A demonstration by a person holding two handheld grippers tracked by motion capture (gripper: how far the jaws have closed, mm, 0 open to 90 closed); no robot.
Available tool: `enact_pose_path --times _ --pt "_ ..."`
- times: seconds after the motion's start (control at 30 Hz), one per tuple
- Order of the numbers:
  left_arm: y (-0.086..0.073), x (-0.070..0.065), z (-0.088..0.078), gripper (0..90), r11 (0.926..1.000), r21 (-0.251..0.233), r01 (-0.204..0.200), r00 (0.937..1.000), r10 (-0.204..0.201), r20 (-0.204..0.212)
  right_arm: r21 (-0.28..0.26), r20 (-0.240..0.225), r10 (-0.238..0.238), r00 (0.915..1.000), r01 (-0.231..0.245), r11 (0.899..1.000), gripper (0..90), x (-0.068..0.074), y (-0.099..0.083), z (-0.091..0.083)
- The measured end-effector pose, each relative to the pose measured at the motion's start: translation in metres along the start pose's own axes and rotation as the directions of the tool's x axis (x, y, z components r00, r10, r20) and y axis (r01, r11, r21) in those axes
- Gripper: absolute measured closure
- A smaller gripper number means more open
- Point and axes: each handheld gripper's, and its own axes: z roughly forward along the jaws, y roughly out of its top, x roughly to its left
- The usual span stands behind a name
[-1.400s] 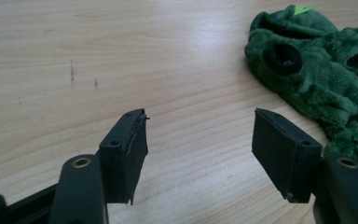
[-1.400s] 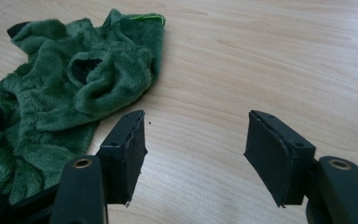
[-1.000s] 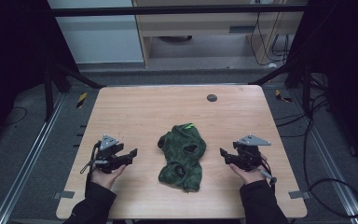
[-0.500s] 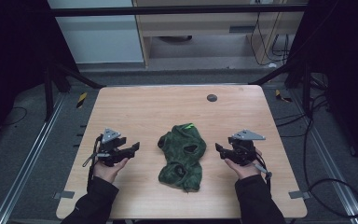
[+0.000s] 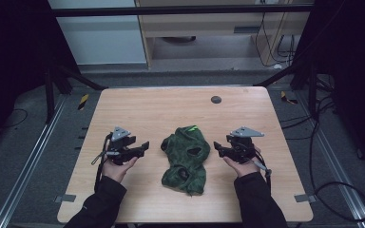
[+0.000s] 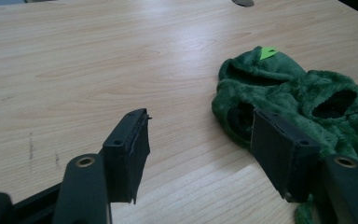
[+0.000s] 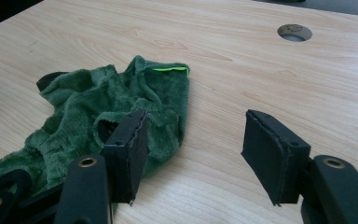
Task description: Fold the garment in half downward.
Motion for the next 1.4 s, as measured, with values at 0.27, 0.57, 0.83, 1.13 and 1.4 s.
enact_pose_path --times 0.27,0.57,0.83,1.13,1.4 --pt "0.009 -0.008 0.010 37.9 0.9999 0.002 -0.011 0.9997 0.011 0.021 0.009 -0.012 0.000 0.9999 0.001 1.000 42.7 0.002 0.007 0.007" --pt "0.018 -0.010 0.018 40.0 0.9999 -0.001 -0.017 0.9996 0.017 0.025 0.025 -0.026 -0.003 0.9997 0.003 1.000 46.5 0.004 0.015 0.016" --pt "0.021 -0.013 0.028 41.7 0.9995 0.014 -0.029 0.9993 0.029 0.023 0.049 -0.027 -0.006 0.9996 0.007 0.999 49.0 0.006 0.019 0.028" --pt "0.025 -0.017 0.044 43.5 0.9991 0.028 -0.031 0.9986 0.030 0.043 0.070 -0.031 -0.003 0.9995 0.005 0.998 49.9 0.005 0.020 0.040" --pt "0.023 -0.013 0.057 45.4 0.9985 0.053 -0.018 0.9990 0.015 0.041 0.086 -0.027 0.007 0.9996 -0.005 0.996 51.3 0.002 0.019 0.049"
